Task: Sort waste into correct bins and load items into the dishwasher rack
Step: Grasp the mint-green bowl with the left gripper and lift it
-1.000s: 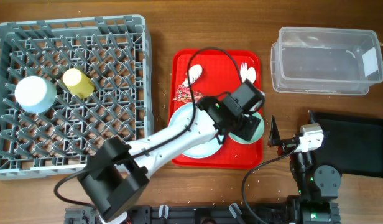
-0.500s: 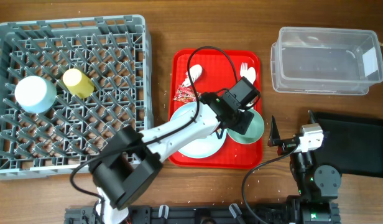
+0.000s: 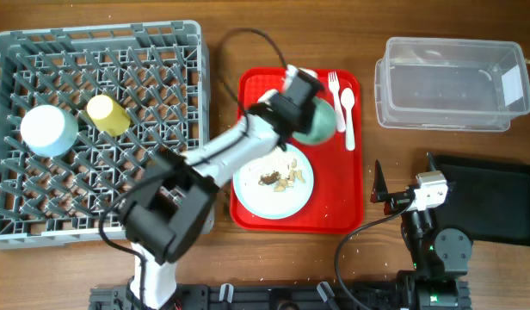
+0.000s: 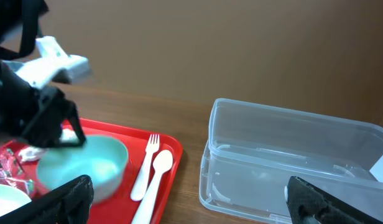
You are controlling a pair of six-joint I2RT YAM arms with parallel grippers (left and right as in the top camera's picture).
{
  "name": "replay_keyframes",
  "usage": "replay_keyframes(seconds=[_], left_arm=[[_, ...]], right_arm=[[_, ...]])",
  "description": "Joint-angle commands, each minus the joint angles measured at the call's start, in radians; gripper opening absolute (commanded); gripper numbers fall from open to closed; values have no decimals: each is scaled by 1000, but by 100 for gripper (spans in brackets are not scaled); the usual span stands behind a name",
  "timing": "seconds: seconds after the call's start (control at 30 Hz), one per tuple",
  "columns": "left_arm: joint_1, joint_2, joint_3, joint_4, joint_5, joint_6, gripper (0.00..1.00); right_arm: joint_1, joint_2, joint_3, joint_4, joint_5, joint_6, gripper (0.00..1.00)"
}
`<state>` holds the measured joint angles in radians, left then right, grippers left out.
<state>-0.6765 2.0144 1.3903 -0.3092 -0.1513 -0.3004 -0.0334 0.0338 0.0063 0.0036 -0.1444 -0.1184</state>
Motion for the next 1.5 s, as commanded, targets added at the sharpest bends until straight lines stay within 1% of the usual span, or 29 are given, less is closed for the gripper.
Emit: replay_keyframes(seconds=[0.0,0.03,0.13,0.2,0.23,0.3,0.33,0.4,0.5,0.57,0.63,0.7,0.83,0.87,0.97,1.03,1.13,1.17,1.2,1.33,1.4,1.47], left_arm=[[51,-51,17,-5,-35,10,50],[51,-74,18,-14,-7,10,52],[26,-158,17,-67,159,24,55],[-16,-188,17,-109,293,132,57],[-43,-187,17,-126,307,178,59],[-89,-164,17,-153,297,249,62],[-105,-148,17,-155,277,257,63],[-131,-103,17,-147,232,256,62],[-135,-35,17,-132,206,256,60],[-135,-5,17,-117,135,256,57],[-135,15,17,-89,50,256,57],[-134,29,17,-72,49,261,56],[-134,43,17,-68,48,260,49],[-136,37,18,-66,48,259,49],[-160,-27,18,-68,48,260,49],[-173,-111,18,-63,48,266,50],[-159,-163,18,-45,49,298,50],[-147,-159,18,-45,49,323,51],[-134,-141,18,-45,49,323,53],[-88,-33,18,-19,49,323,53],[-71,31,18,-2,84,322,52],[-72,48,18,6,111,322,52]], right_arm=[[4,-4,-1,4,13,-11,100],[4,-4,-1,4,13,-11,100],[4,-3,-1,4,13,-11,100],[4,-4,-1,3,13,-11,100],[4,-4,-1,4,13,-11,100],[4,-4,-1,4,13,-11,100],[4,-3,-1,4,13,-11,100],[4,-4,-1,4,13,-11,100],[4,-4,-1,4,13,-11,100],[4,-4,-1,4,13,-11,100],[4,-4,-1,4,13,-12,100],[4,-4,-1,4,13,-11,100],[4,-4,-1,4,13,-11,100],[4,-4,-1,4,13,-11,100],[4,-4,-1,4,13,-11,100],[4,-4,-1,4,13,-11,100],[4,-4,-1,4,13,-11,100],[4,-4,-1,4,13,-11,100],[4,-4,-1,4,13,-11,100],[4,-4,-1,4,13,-11,100],[4,-4,-1,4,13,-11,100],[4,-4,-1,4,13,-11,100]])
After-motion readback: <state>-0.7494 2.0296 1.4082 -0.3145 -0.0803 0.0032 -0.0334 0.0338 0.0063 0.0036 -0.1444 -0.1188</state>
